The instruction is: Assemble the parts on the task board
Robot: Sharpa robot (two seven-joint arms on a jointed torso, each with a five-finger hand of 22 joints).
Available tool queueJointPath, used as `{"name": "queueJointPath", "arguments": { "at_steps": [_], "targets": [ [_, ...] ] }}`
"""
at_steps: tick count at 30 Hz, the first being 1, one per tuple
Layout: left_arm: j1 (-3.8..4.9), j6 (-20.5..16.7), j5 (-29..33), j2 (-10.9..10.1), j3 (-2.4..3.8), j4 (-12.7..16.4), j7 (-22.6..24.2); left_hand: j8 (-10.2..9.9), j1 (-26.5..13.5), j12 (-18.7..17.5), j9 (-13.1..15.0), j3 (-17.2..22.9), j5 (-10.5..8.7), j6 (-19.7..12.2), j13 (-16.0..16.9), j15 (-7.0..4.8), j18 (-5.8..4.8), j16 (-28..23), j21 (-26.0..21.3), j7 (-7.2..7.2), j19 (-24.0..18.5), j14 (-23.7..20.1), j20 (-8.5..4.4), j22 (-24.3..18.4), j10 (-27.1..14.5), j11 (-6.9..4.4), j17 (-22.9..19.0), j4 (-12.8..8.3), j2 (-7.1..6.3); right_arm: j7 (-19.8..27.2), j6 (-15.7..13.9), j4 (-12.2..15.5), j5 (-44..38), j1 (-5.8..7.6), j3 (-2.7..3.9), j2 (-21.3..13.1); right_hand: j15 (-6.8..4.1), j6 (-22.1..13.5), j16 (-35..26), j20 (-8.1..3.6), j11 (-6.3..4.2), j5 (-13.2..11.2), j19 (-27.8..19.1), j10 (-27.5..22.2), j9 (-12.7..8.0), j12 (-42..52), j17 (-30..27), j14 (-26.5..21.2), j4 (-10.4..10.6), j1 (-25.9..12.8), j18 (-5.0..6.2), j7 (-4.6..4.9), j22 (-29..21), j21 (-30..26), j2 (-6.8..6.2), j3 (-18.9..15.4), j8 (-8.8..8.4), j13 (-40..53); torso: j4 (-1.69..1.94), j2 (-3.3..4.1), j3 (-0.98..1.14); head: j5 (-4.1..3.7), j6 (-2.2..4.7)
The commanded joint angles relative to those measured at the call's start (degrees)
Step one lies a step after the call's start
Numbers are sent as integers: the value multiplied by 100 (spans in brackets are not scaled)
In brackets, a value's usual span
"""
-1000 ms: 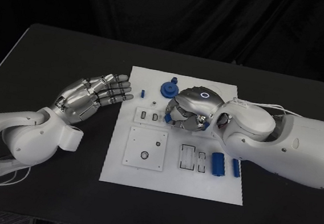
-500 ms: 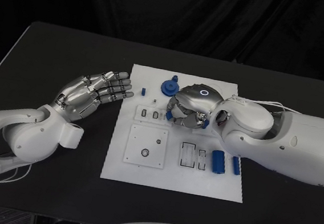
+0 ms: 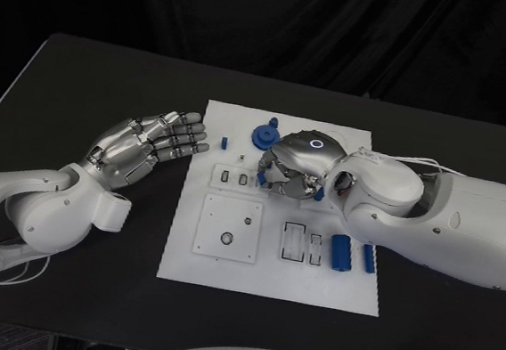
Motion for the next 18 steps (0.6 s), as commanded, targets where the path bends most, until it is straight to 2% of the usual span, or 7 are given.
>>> {"name": "queueJointPath", "arguments": {
  "at_steps": [1, 2, 5, 11, 18],
  "targets": [
    [-12, 71, 13, 13, 4, 1, 38, 13, -65, 32, -8, 54, 25, 14, 9, 35, -87, 22, 11, 49, 12, 3, 16, -7, 10, 43, 6, 3, 6, -175, 88, 0, -66, -15, 3, 13, 26, -127, 42, 1, 6, -87, -7, -28, -25, 20, 466, 12, 6, -89, 39, -5, 728, 1, -1, -56, -88, 181, -4, -1, -2, -5, -17],
    [-12, 70, 13, 14, 4, -1, 37, 13, -65, 32, -8, 54, 25, 14, 9, 35, -87, 22, 11, 49, 12, 3, 16, -7, 10, 43, 6, 3, 6, -181, 97, -2, -67, -15, 3, 15, 21, -262, 230, -2, -5, -155, 38, 15, -62, 56, 606, 96, 27, -123, 22, -27, 759, 94, -14, -89, -177, 222, -3, 0, -3, -4, -21],
    [-14, 68, 13, 19, 4, -5, 34, 13, -65, 32, -8, 54, 25, 14, 9, 35, -87, 22, 11, 49, 12, 3, 16, -7, 10, 43, 6, 3, 6, -193, 118, -6, -67, -15, 3, 20, 15, -411, 307, -8, -15, -199, 54, 33, -115, 82, 666, 122, 42, -147, 17, -41, 772, 116, -23, -127, -256, 252, -2, 3, -2, -6, -33],
    [-20, 65, 13, 22, 4, -11, 33, 12, -68, 31, -9, 62, 25, 9, 9, 37, -90, 20, 10, 52, 11, -2, 16, -8, 8, 44, 5, 2, 5, -199, 121, -11, -67, -15, 3, 26, 7, -705, 549, -15, -26, -364, 128, 101, -256, 149, 851, 222, 85, -208, -13, -59, 819, 278, -35, -226, -278, 329, -5, 1, -2, -9, -37],
    [-26, 63, 13, 23, 4, -19, 35, 12, -68, 31, -9, 62, 25, 9, 9, 37, -90, 20, 10, 52, 11, -2, 16, -8, 8, 44, 5, 2, 5, -175, 60, -15, -66, -15, 3, 19, 6, -837, 542, -19, -26, -409, 119, 69, -333, 143, 851, 209, 127, -264, -10, -56, 814, 259, -57, -300, -280, 316, -6, 0, 3, -8, -51]
  ]
}}
